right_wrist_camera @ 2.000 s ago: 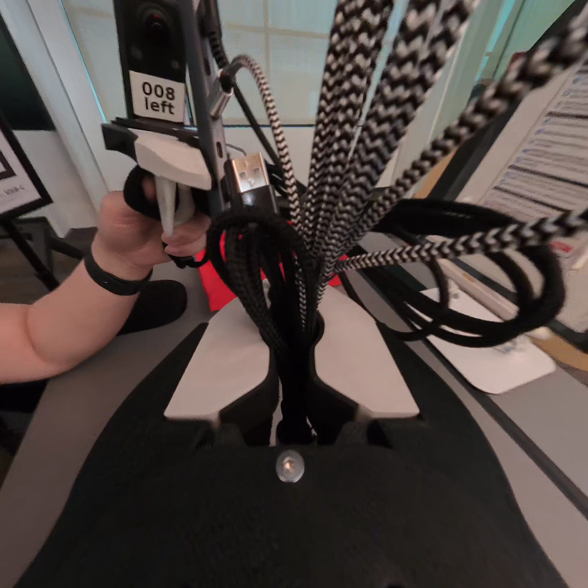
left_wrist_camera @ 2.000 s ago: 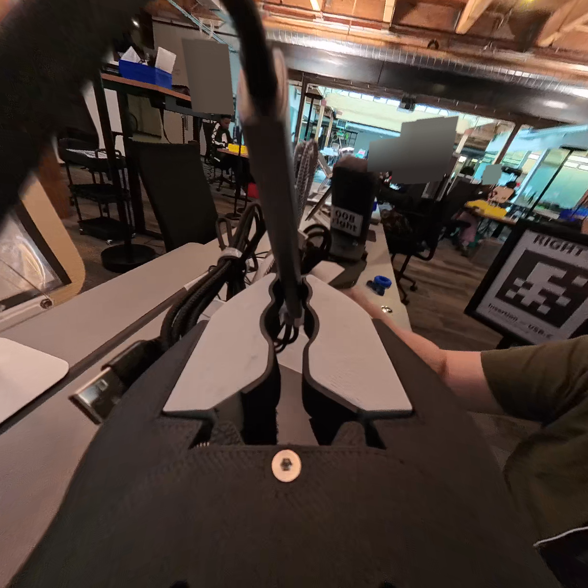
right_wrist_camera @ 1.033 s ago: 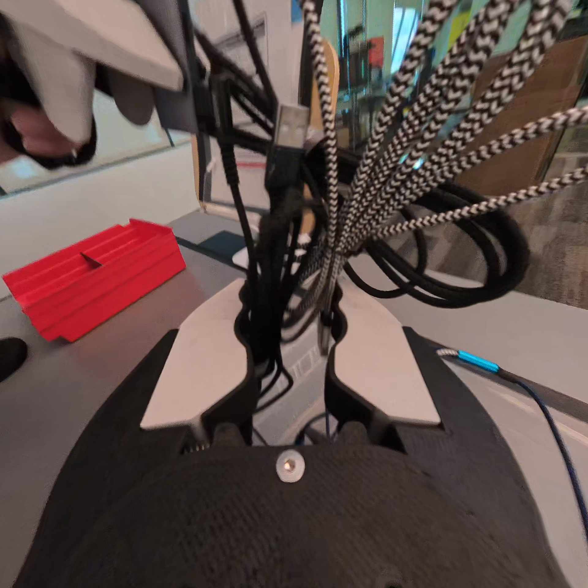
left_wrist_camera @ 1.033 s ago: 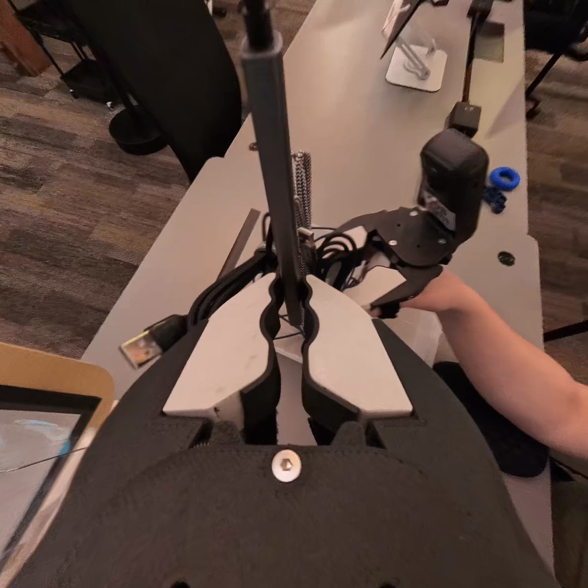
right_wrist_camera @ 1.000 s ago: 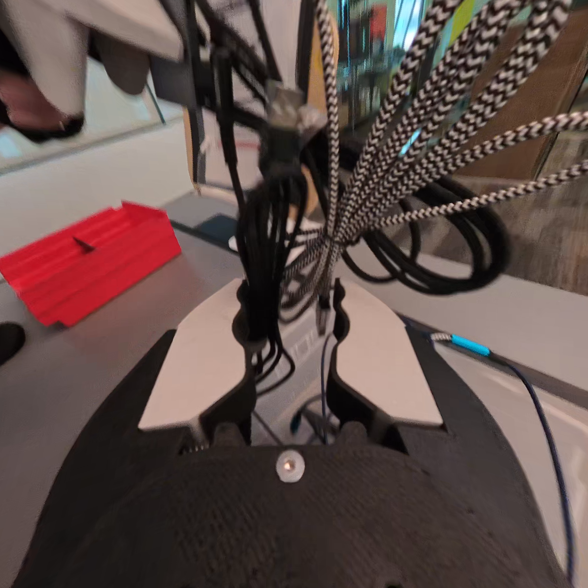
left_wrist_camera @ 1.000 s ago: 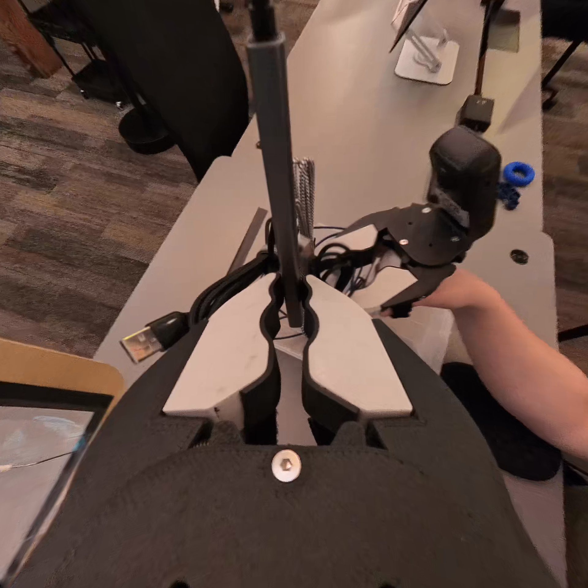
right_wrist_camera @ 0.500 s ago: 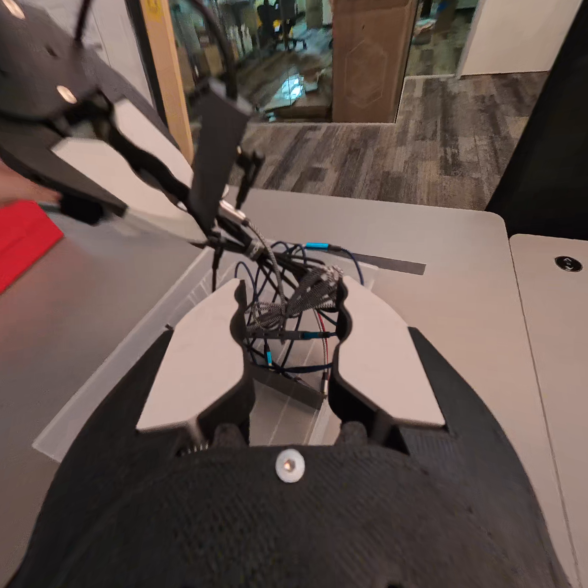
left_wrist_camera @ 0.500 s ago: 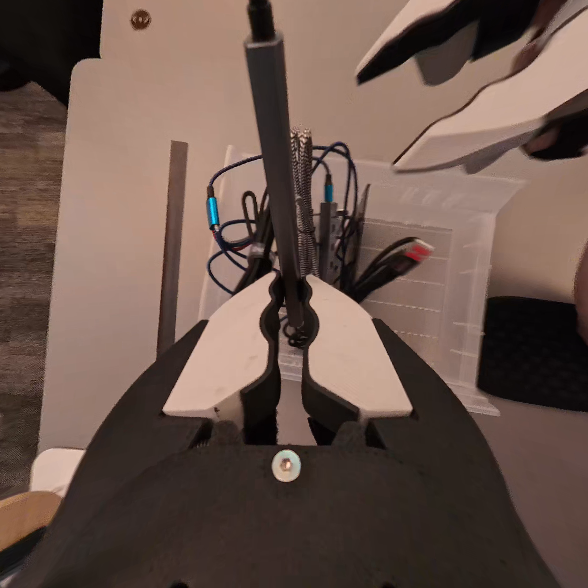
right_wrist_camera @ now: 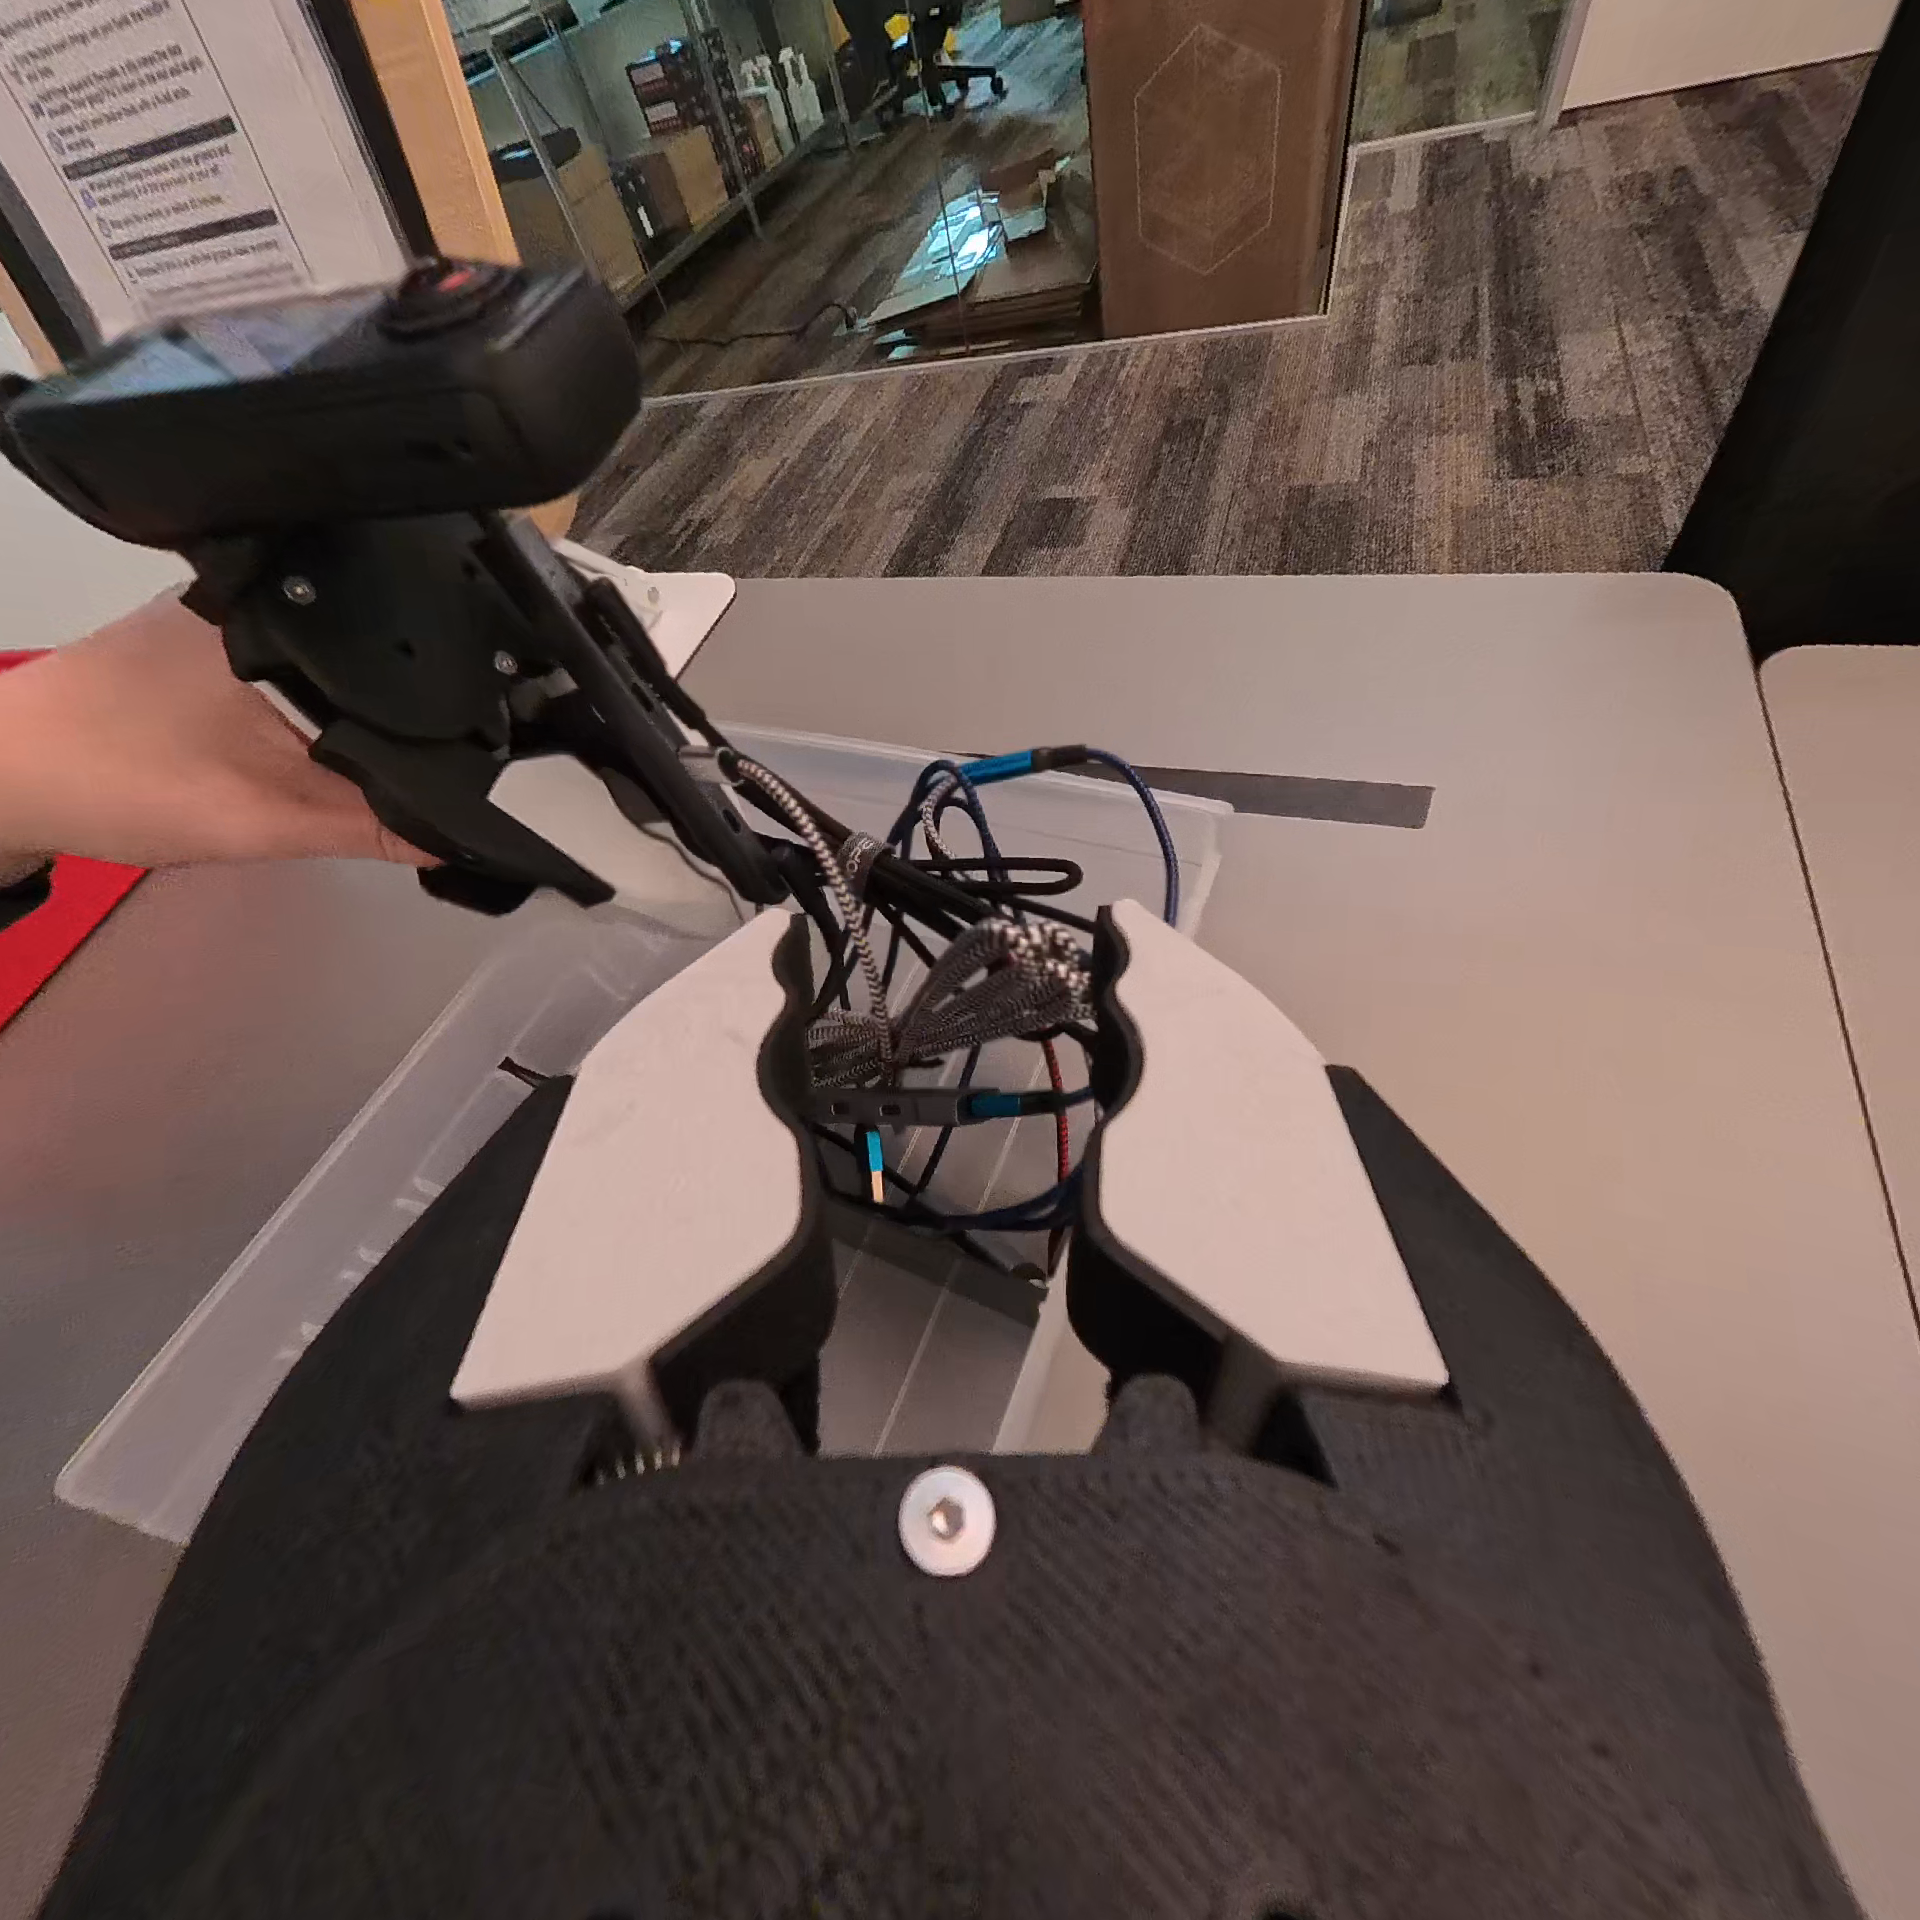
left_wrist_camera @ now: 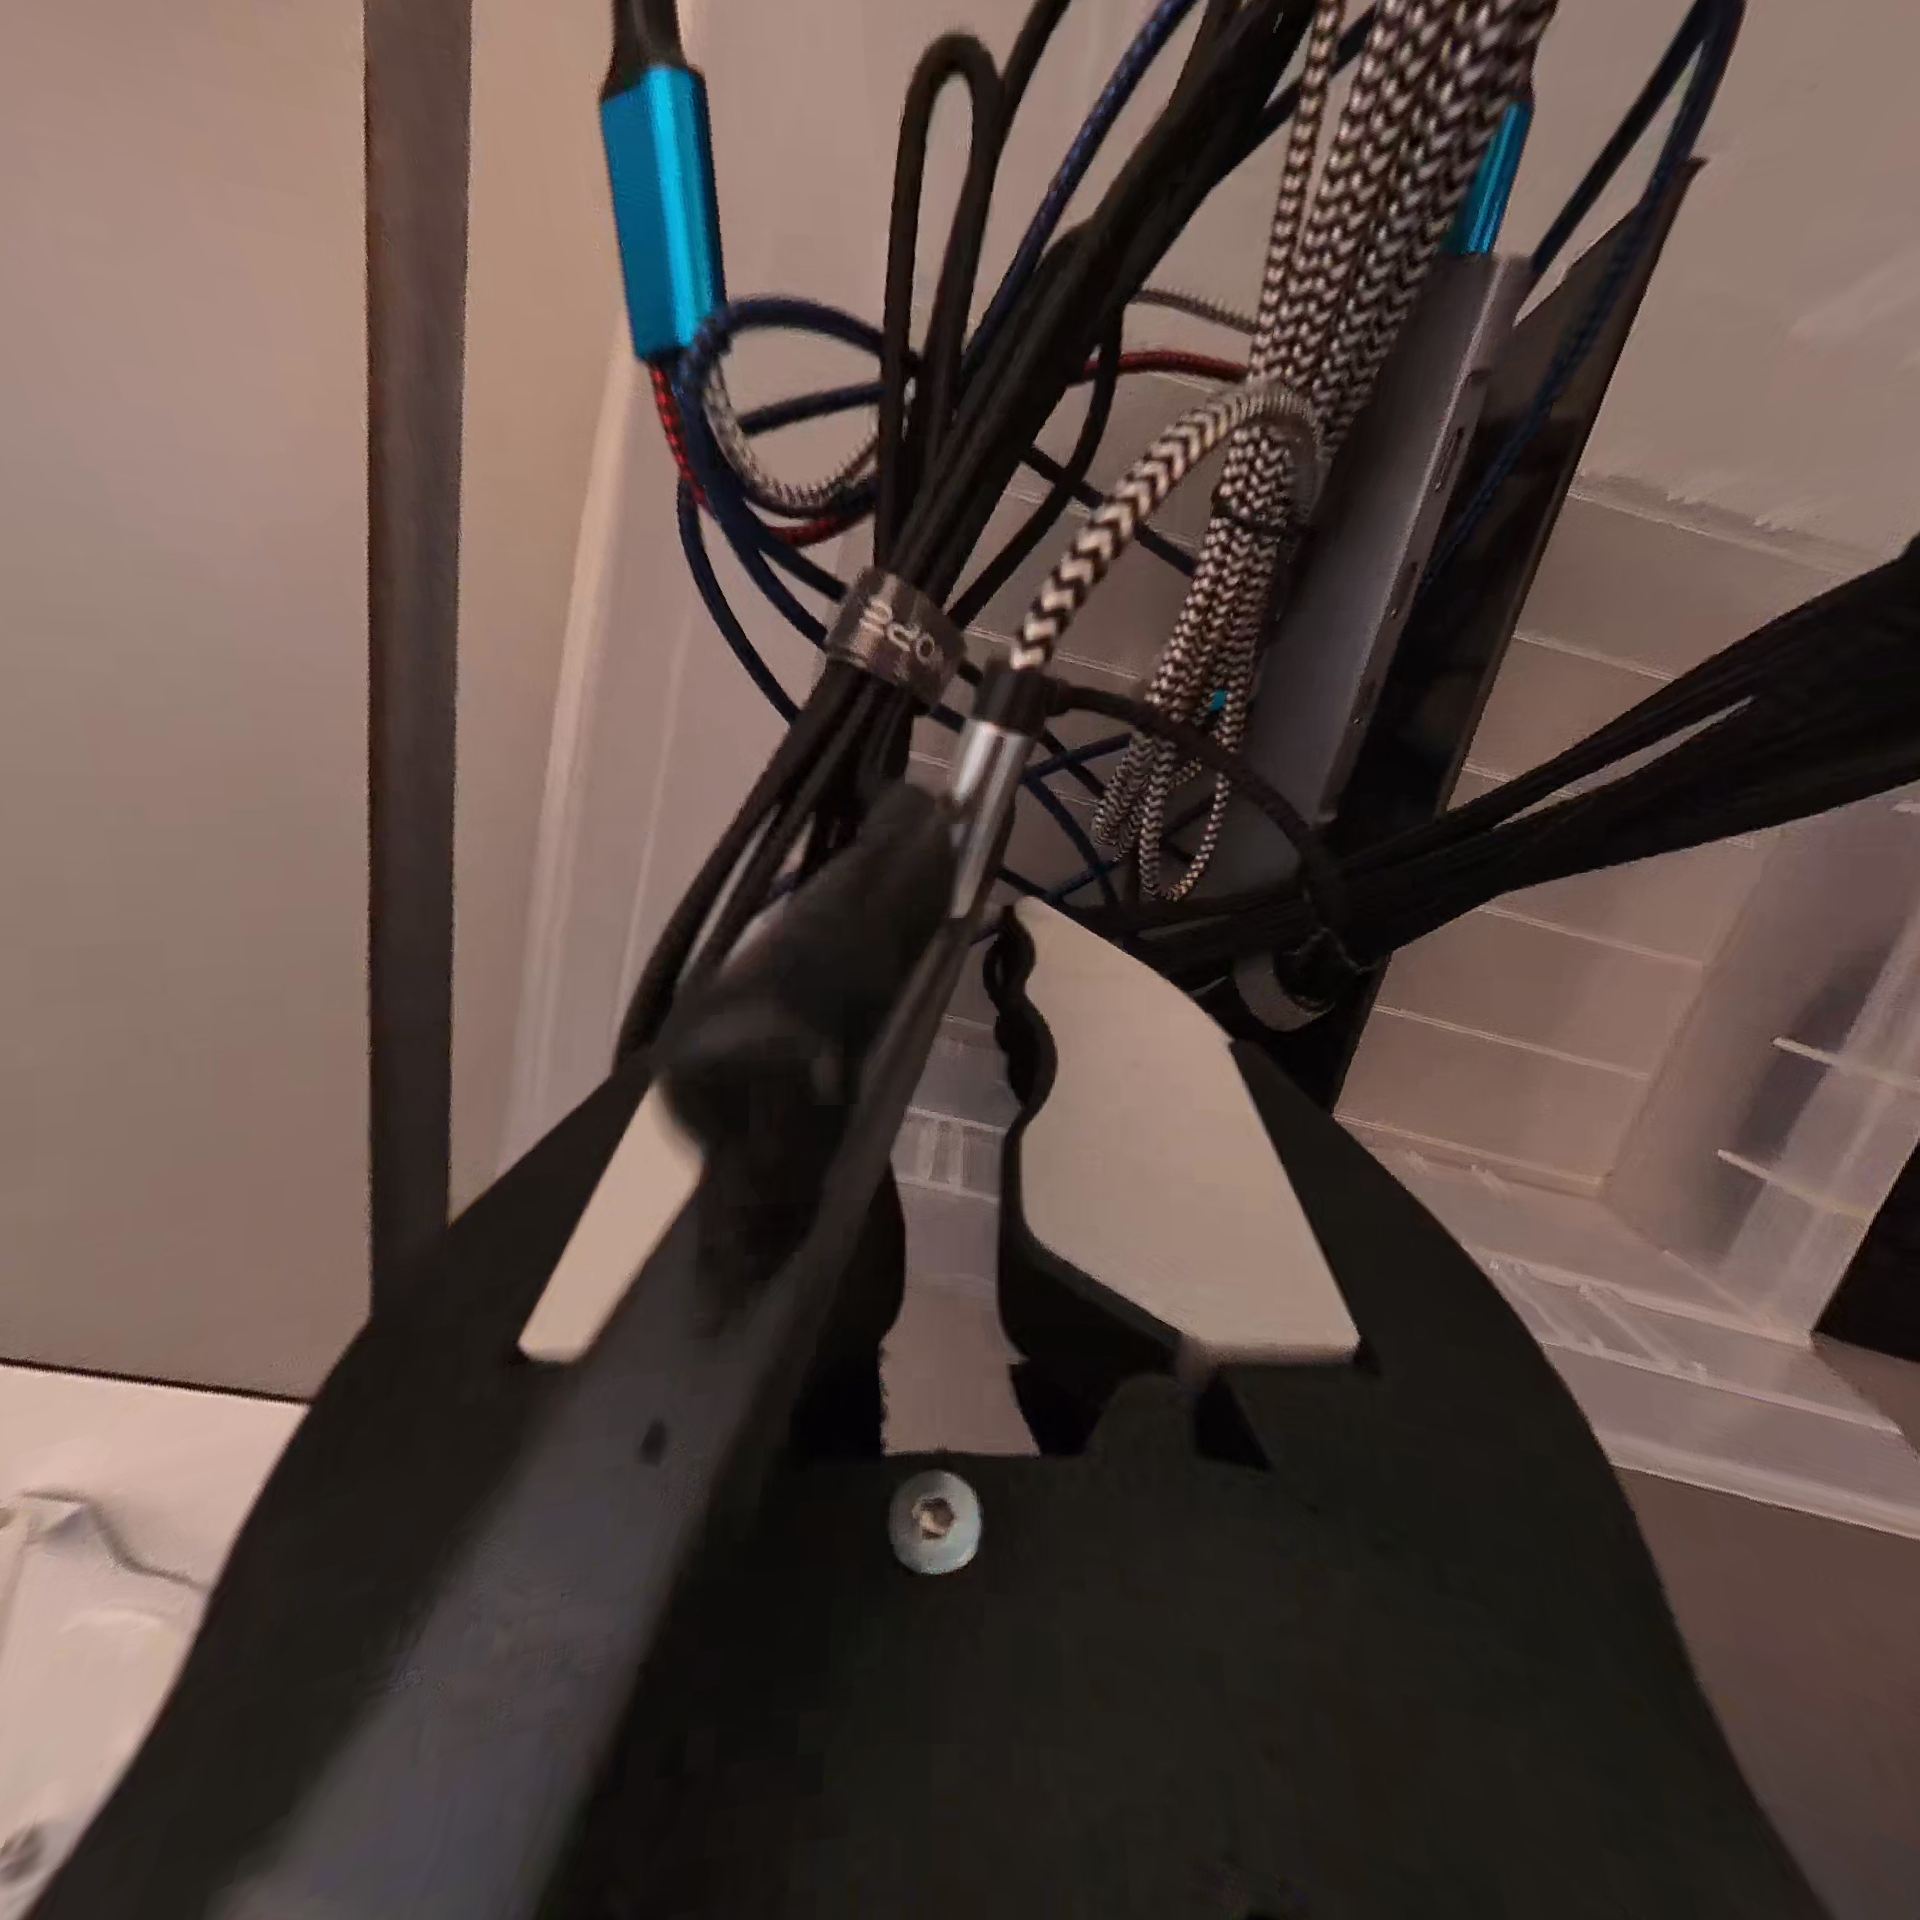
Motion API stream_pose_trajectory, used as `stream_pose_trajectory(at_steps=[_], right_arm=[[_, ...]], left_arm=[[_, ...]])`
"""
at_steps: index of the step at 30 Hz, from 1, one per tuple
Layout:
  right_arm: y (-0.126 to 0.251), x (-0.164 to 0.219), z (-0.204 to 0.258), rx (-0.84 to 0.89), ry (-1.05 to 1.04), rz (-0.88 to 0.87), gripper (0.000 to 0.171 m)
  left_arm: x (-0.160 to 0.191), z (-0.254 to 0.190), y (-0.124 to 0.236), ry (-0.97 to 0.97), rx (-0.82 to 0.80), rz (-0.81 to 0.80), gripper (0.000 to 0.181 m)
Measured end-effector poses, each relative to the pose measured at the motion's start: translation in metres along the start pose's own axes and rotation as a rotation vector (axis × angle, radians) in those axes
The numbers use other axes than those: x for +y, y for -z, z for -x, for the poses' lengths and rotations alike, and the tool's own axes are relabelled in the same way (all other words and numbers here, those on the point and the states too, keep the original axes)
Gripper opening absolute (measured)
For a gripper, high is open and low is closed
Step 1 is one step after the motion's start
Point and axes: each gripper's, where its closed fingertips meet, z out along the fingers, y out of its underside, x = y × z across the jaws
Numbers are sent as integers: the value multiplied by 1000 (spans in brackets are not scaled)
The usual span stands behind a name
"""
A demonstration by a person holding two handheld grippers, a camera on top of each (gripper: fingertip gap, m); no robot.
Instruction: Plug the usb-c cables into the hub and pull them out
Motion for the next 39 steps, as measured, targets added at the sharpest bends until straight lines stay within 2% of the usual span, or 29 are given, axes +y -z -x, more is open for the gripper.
stream_pose_trajectory(at_steps=[7, 11, 14, 18, 22, 25, 27, 31, 36, 38, 39], right_arm=[[-6, 2, 3, -21, -7, 3, 53], [-6, 2, 2, -16, -3, 3, 52], [-5, -1, 2, -15, -5, -12, 52], [-6, -1, 3, -15, -2, -10, 52], [-7, -1, 3, -7, 5, -6, 52], [-8, -3, 3, -7, 5, -16, 52], [-9, -3, 3, -5, 5, -16, 52], [-11, -3, 2, 4, 11, -9, 52], [-15, -2, 2, 1, 11, 0, 52], [-17, -1, 4, -4, 15, 4, 52], [-17, -1, 5, -5, 19, 8, 52]], left_arm=[[4, -10, 12, 45, -23, -118, 51], [18, -3, 32, 79, -122, -142, 57], [26, -7, 48, 95, -116, -183, 53], [29, -4, 75, 160, -67, -314, 49], [51, 51, 87, 415, -71, -430, 45], [71, 92, 75, 643, -2, -495, 39], [76, 111, 66, 718, 36, -540, 39], [65, 130, 54, 697, 37, -601, 46], [65, 140, 32, 626, -116, -472, 43], [61, 139, 29, 604, -124, -472, 30], [60, 137, 28, 592, -125, -470, 13]])
